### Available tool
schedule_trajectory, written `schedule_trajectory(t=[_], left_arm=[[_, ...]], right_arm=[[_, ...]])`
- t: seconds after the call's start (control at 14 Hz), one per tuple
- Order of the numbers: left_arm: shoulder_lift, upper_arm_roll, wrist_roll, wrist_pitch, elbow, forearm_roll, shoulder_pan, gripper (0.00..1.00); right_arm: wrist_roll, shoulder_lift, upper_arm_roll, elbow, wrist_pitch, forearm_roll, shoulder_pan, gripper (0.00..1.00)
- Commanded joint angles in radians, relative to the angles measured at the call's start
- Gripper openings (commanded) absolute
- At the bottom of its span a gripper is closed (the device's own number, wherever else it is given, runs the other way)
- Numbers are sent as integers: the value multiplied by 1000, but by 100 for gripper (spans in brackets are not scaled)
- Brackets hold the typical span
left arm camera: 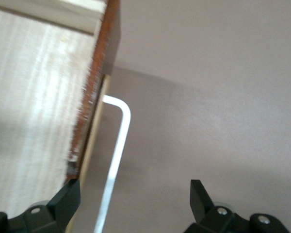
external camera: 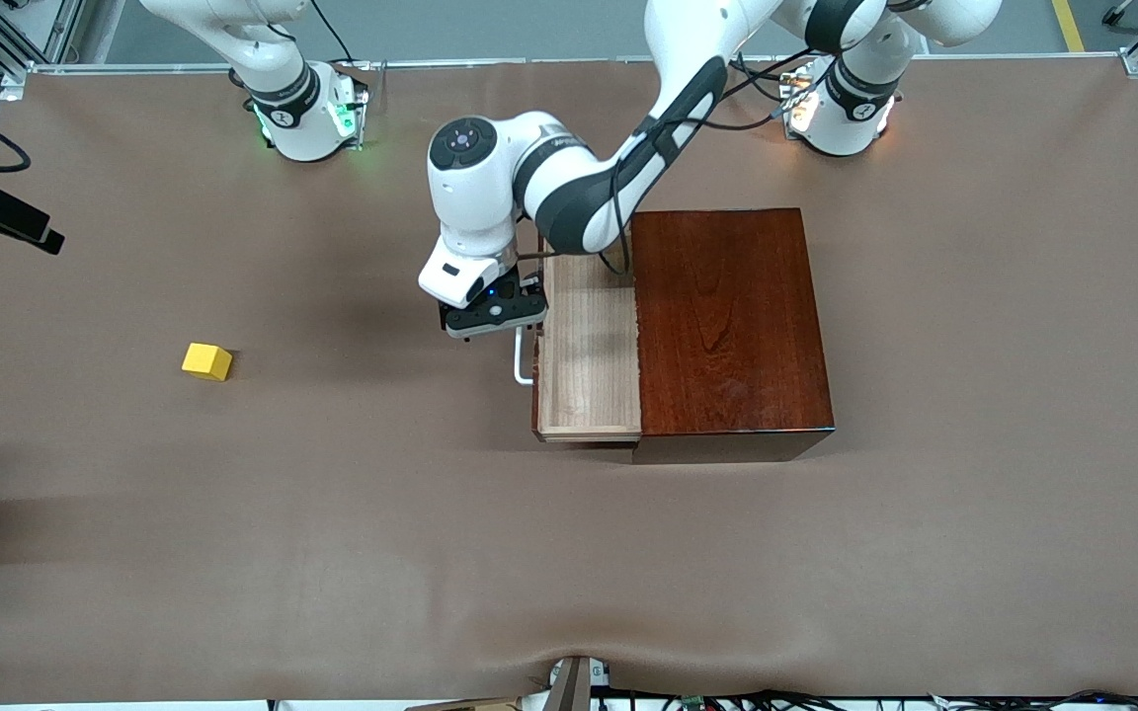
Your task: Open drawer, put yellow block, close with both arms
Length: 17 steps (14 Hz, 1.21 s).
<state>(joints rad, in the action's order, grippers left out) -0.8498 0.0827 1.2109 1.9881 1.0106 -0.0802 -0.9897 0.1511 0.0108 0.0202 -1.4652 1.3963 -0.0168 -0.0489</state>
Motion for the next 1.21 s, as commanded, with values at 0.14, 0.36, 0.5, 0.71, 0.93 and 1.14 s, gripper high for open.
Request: schedule_trajectory(t=[0.14,0.36,0.5,0.71,0.93,1.14], left_arm=[[177,103,-115,-190,9,16,6,100],[303,123,-293,-352,22,16,118,100],[354,121,-381,-451,23,16,196,100],[417,120,-554,-531,26,22,314,100],[475,117,-753,-598,60,28,428,100],[541,115,-937,-598,133,28,525,100]], right_arm=[[12,6,-14,-4,0,17,-19,100],[12,8,-14,-4,1,17,-19,100],[13,20,-14,-6,-5,17,-22,100],[18,55,-14,-6,-6,14,-37,100],[13,110,-16,-1,4,9,-38,100],[8,161,-16,16,16,14,-51,100]])
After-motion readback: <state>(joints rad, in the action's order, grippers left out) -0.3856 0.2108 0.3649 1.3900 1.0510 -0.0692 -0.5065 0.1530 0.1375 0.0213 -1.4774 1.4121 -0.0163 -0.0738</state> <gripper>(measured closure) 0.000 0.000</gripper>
